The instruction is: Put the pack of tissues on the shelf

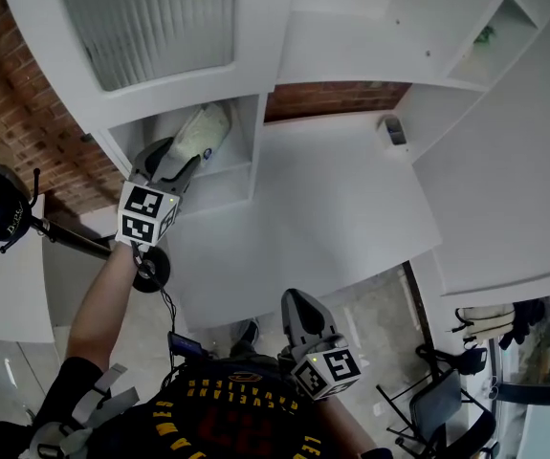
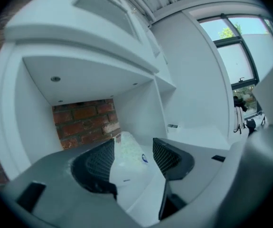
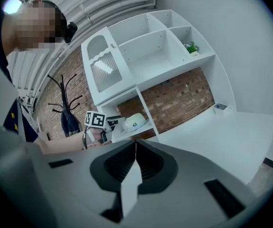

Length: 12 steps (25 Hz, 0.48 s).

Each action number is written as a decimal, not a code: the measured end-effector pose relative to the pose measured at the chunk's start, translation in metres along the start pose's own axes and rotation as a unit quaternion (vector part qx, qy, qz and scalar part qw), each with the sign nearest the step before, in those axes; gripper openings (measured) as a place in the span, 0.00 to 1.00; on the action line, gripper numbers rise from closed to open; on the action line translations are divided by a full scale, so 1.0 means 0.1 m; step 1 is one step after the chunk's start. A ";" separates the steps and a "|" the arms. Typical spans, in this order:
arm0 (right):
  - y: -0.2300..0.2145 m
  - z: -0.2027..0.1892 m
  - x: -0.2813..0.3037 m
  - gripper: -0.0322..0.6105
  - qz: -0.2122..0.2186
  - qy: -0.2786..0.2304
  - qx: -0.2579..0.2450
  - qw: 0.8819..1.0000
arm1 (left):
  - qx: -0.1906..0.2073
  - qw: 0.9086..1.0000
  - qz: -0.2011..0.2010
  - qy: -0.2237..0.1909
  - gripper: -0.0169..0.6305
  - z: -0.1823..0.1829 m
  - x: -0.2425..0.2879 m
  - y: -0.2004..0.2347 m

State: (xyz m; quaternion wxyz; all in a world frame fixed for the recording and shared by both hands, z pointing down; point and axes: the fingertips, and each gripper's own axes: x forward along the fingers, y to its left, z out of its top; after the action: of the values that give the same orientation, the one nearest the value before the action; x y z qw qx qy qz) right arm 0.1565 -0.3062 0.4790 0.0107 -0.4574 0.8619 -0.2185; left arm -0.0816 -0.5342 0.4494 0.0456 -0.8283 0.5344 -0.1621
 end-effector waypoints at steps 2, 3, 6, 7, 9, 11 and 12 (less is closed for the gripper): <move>0.07 -0.01 -0.02 0.06 0.000 0.000 0.001 1.000 | 0.009 1.000 -0.009 -0.016 0.39 0.05 -0.24 -0.12; 0.11 -0.02 -0.04 0.06 0.000 -0.001 0.002 1.000 | 0.006 1.000 -0.015 -0.024 0.39 0.07 -0.38 -0.19; 0.23 -0.06 -0.09 0.06 0.007 -0.006 0.003 1.000 | -0.018 0.998 -0.046 -0.044 0.39 0.09 -0.79 -0.40; 0.28 -0.06 -0.10 0.06 0.008 -0.007 0.003 1.000 | -0.029 0.997 -0.060 -0.049 0.39 0.08 -0.92 -0.48; 0.40 -0.06 -0.13 0.06 0.012 -0.009 0.001 1.000 | -0.052 0.994 -0.080 -0.058 0.39 0.04 -1.19 -0.64; 0.53 -0.07 -0.16 0.06 0.016 -0.013 -0.003 1.000 | -0.079 0.991 -0.090 -0.066 0.39 -0.01 -1.47 -0.75; 0.58 -0.08 -0.17 0.06 0.018 -0.014 -0.005 1.000 | -0.094 0.989 -0.092 -0.069 0.39 -0.03 -1.60 -0.80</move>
State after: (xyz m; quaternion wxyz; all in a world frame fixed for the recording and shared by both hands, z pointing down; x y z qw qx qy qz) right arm 0.1190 -0.2617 0.4602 0.0249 -0.4452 0.8707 -0.2078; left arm -0.0734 -0.3558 0.4369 -0.0104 -0.8837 0.4644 -0.0571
